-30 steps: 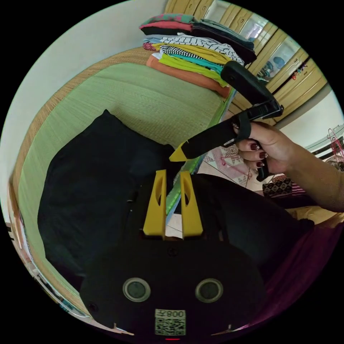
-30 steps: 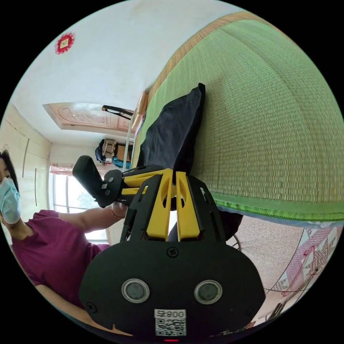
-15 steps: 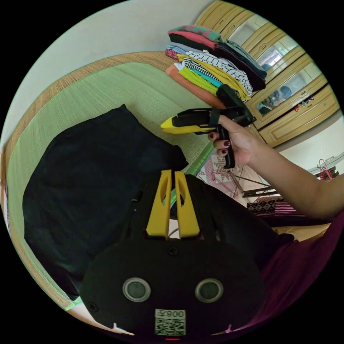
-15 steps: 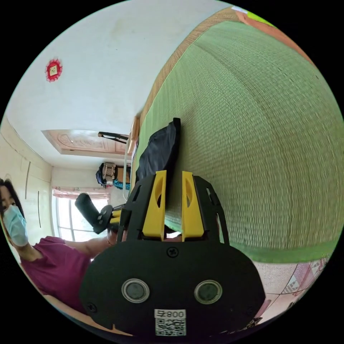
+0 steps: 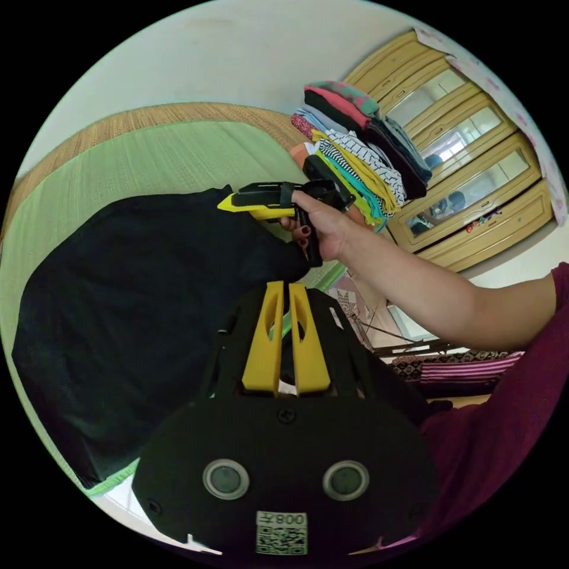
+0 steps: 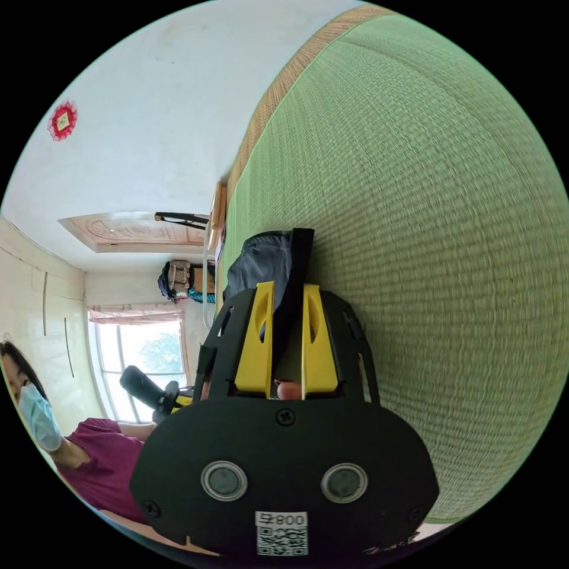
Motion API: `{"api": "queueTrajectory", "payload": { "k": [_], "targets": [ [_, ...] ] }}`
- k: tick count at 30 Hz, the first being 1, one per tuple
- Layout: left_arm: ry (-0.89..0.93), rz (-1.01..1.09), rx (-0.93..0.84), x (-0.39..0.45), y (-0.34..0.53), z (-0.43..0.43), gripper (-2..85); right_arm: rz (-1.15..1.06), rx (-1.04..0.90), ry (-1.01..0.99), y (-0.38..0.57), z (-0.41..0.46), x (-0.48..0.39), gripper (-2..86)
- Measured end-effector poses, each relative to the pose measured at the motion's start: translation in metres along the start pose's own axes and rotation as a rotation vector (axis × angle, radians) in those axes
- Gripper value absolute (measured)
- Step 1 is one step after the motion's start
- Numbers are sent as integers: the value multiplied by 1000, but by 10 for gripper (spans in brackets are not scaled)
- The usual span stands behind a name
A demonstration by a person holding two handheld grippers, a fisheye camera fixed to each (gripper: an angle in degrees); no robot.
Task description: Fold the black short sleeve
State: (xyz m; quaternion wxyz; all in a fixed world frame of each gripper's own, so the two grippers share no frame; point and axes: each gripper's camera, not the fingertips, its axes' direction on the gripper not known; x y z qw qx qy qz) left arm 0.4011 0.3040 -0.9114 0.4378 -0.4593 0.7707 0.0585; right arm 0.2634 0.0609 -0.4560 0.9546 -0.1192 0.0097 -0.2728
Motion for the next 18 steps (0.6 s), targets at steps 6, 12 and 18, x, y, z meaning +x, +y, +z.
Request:
{"api": "queueTrajectory", "payload": {
  "k": [6, 12, 18],
  "targets": [
    [54, -82, 62, -32, 17, -8, 13, -13, -7, 7, -11, 5, -4, 78],
    [71, -70, 43, -45, 30, 8, 12, 13, 0, 5, -17, 10, 3, 72],
    [75, -30, 0, -55, 46, 31, 12, 52, 25, -25, -32, 25, 3, 35]
  ]
}}
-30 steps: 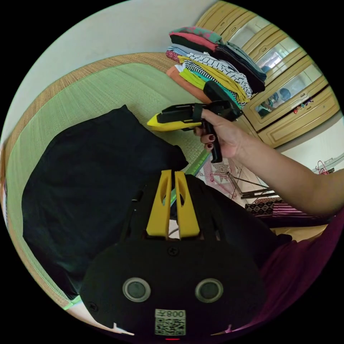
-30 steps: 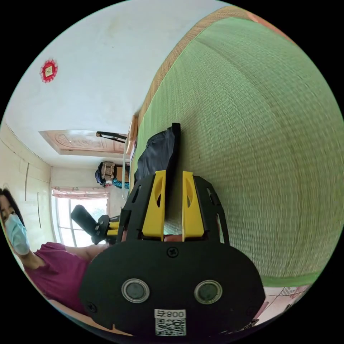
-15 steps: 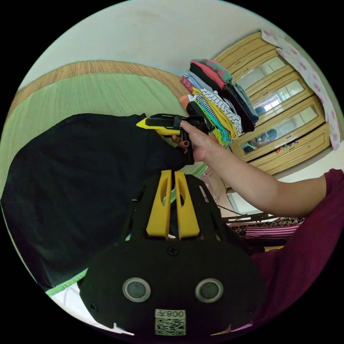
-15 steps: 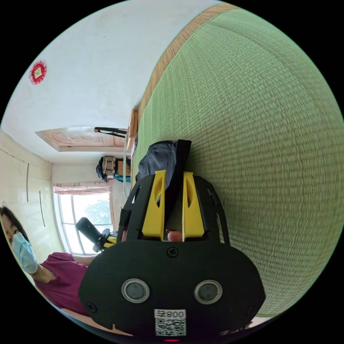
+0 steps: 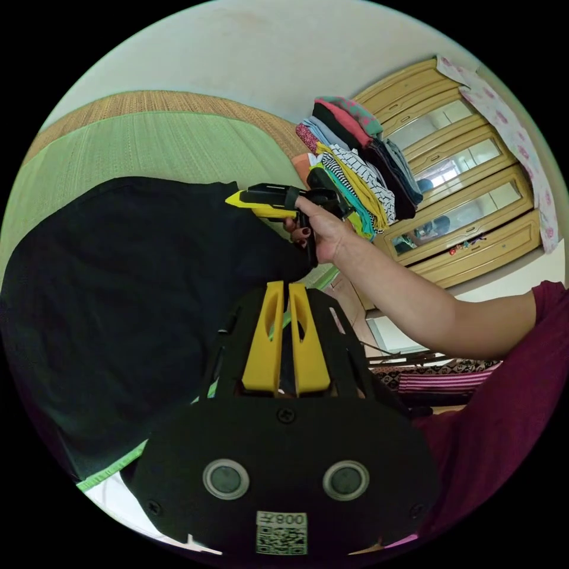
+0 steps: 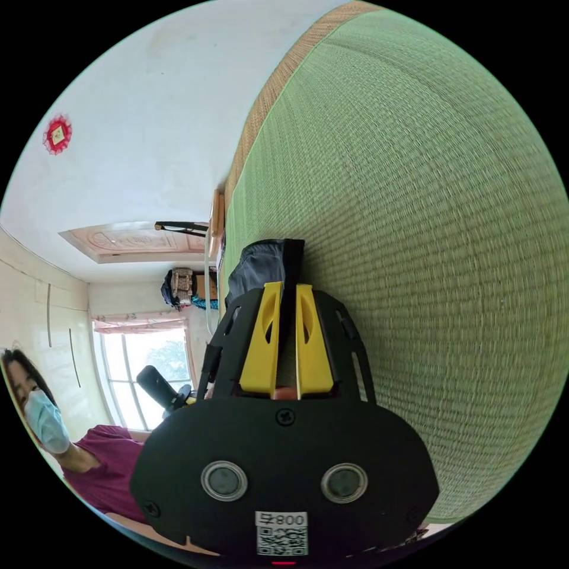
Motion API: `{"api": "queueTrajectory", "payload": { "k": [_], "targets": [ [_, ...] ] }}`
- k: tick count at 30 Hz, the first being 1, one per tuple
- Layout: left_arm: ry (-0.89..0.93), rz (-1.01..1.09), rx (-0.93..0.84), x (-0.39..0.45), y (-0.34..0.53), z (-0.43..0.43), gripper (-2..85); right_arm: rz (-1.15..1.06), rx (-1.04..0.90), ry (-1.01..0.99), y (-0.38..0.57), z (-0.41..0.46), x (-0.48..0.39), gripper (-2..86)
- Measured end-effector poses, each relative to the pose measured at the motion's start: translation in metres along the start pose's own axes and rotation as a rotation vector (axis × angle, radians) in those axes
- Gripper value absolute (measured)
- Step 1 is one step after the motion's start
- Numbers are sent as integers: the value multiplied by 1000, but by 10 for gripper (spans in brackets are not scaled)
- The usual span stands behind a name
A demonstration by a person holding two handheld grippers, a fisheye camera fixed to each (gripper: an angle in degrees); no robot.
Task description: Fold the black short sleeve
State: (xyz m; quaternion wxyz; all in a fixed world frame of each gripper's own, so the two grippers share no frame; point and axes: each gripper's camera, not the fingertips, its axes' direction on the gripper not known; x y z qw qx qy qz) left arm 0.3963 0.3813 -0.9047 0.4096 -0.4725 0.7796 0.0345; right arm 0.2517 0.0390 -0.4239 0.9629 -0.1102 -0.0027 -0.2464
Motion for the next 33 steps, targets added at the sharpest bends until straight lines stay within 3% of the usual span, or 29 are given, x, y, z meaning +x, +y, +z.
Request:
{"api": "queueTrajectory", "payload": {
  "k": [8, 20, 33],
  "targets": [
    [18, 84, -32, -7, 27, 32, 12, 19, 27, 22, -3, 1, -18, 16],
    [98, 59, 148, -74, 122, -6, 12, -55, 127, 27, 2, 25, -131, 12],
    [86, -303, 470, -222, 323, -80, 12, -294, -41, 10, -22, 218, -330, 13]
  ]
}}
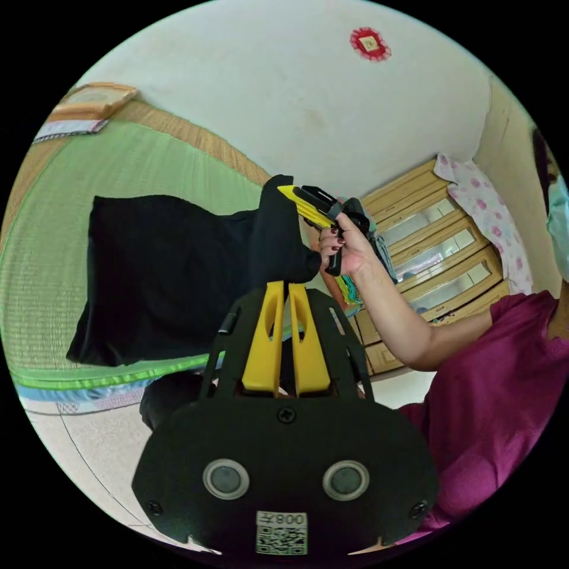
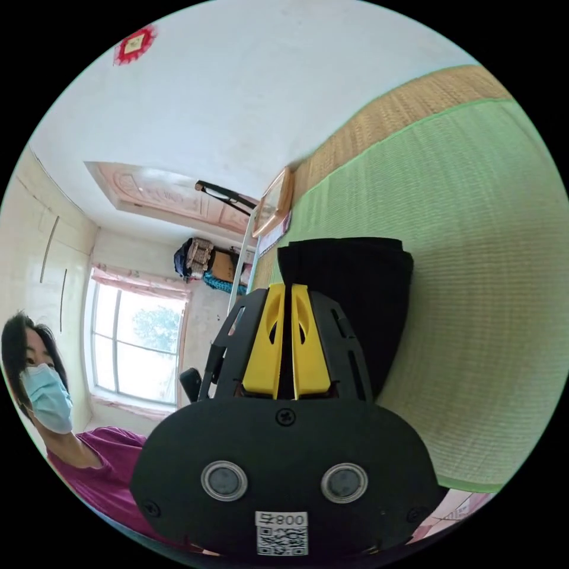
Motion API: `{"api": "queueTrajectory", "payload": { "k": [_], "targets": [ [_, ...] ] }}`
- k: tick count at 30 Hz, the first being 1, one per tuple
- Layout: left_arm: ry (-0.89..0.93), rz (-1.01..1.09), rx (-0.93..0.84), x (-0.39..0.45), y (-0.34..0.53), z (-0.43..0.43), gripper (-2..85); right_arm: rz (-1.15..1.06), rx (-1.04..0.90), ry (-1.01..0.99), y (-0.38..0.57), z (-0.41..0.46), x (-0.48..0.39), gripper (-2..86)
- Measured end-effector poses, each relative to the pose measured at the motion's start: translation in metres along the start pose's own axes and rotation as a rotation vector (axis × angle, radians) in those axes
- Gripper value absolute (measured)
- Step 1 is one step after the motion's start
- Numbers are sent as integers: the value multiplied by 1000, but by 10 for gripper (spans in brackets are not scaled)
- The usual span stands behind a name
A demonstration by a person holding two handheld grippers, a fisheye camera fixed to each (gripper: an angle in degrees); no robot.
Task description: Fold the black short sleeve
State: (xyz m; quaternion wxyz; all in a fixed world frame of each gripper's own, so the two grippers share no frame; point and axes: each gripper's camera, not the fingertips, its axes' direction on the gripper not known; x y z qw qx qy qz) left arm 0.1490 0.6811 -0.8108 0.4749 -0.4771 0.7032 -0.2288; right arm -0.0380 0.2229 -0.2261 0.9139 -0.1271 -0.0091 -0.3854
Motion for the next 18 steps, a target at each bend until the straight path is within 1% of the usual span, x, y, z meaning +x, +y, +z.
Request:
{"api": "queueTrajectory", "payload": {
  "k": [4, 9, 18],
  "targets": [
    [19, -112, 73, -53, 34, -21, 12, -30, -74, 46, -22, 71, -39, 13],
    [50, -247, 157, -122, 79, -41, 11, -33, -134, 83, -43, 139, -67, 12],
    [86, -383, 205, -211, 141, -46, 11, -36, -225, 154, -78, 240, -106, 13]
  ]
}}
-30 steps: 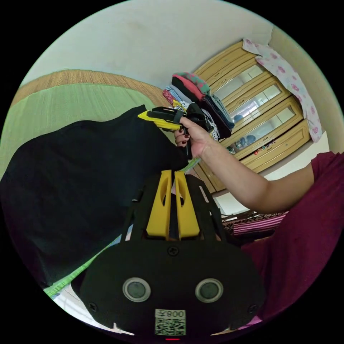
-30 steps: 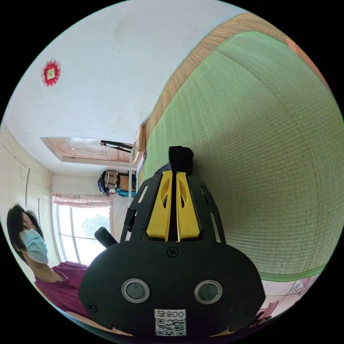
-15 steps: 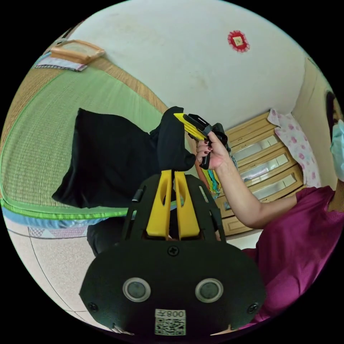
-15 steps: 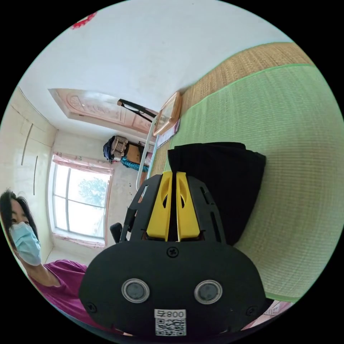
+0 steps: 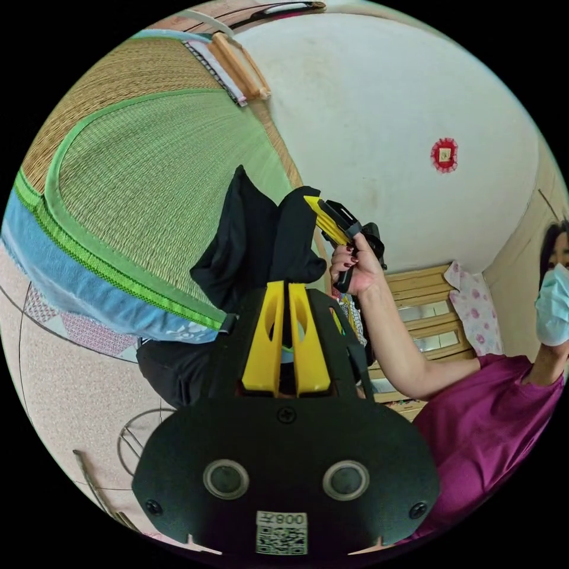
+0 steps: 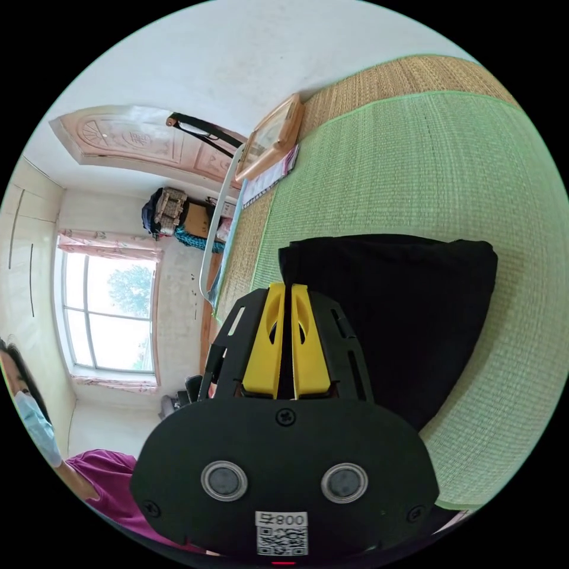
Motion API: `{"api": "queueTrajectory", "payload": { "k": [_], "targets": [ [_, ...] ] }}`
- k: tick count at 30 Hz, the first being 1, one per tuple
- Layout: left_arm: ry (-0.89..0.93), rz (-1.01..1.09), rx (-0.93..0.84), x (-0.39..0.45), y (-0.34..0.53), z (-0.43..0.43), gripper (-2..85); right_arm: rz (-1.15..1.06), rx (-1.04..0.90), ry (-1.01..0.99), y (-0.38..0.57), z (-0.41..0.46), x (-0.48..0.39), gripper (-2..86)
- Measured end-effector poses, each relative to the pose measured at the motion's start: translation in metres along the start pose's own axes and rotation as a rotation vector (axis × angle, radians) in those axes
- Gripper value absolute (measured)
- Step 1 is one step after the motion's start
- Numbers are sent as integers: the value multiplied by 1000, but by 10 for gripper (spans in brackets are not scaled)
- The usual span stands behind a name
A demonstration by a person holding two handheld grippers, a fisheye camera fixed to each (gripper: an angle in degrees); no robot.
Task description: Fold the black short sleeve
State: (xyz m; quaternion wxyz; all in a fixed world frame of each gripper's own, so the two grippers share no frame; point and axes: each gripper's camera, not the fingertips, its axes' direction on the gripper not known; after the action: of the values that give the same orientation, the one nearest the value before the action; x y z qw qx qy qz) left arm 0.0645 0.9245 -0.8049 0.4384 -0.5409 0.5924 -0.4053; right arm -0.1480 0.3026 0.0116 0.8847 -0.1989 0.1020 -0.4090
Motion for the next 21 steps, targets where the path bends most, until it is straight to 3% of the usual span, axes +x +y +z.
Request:
{"api": "queueTrajectory", "payload": {
  "k": [21],
  "targets": [
    [50, -151, 22, -144, 50, 1, 13, -13, -127, 116, -83, 110, -71, 19]
  ]
}}
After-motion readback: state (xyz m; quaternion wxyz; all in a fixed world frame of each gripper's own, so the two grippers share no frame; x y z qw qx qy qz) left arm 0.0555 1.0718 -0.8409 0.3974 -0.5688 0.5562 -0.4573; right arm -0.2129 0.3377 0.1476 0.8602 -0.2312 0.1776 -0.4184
